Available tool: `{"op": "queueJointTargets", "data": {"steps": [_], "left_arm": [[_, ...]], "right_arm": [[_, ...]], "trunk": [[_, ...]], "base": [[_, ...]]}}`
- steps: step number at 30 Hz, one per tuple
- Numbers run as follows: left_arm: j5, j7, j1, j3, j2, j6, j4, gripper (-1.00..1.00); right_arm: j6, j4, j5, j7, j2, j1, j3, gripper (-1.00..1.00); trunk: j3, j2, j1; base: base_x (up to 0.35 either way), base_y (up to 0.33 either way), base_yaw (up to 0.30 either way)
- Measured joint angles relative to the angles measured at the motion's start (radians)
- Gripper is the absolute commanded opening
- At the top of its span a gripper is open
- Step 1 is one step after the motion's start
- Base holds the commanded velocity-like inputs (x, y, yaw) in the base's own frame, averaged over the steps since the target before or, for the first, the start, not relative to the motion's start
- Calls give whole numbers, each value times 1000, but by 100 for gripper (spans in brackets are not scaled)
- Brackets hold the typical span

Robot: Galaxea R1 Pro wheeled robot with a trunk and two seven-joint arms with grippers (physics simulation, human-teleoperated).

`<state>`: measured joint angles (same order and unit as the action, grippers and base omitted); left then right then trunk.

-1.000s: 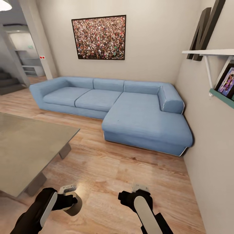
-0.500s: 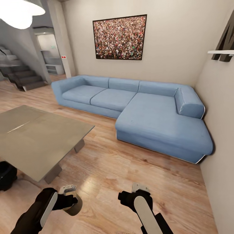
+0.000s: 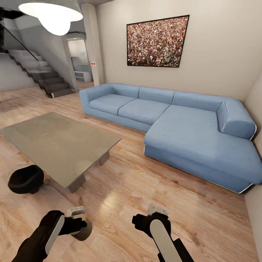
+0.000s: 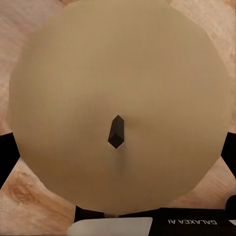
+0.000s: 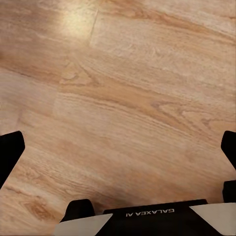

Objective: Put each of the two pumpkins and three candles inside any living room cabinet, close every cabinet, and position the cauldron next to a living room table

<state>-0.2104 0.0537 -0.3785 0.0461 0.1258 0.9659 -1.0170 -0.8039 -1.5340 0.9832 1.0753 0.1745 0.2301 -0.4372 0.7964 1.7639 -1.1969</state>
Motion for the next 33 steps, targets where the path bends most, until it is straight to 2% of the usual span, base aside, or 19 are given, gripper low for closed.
{"op": "queueJointTargets", "data": {"steps": [9, 33], "left_arm": [[1, 0, 0, 0, -1, -1, 0, -100], [-1, 5, 0, -1, 1, -14, 12, -100]], "right_arm": [[-1, 0, 0, 0, 0, 0, 0, 100], [-1, 0, 0, 0, 0, 0, 0, 100]], "trunk": [[0, 0, 0], [0, 0, 0]], "base": [[-127, 0, 290], [-7, 2, 290]]}}
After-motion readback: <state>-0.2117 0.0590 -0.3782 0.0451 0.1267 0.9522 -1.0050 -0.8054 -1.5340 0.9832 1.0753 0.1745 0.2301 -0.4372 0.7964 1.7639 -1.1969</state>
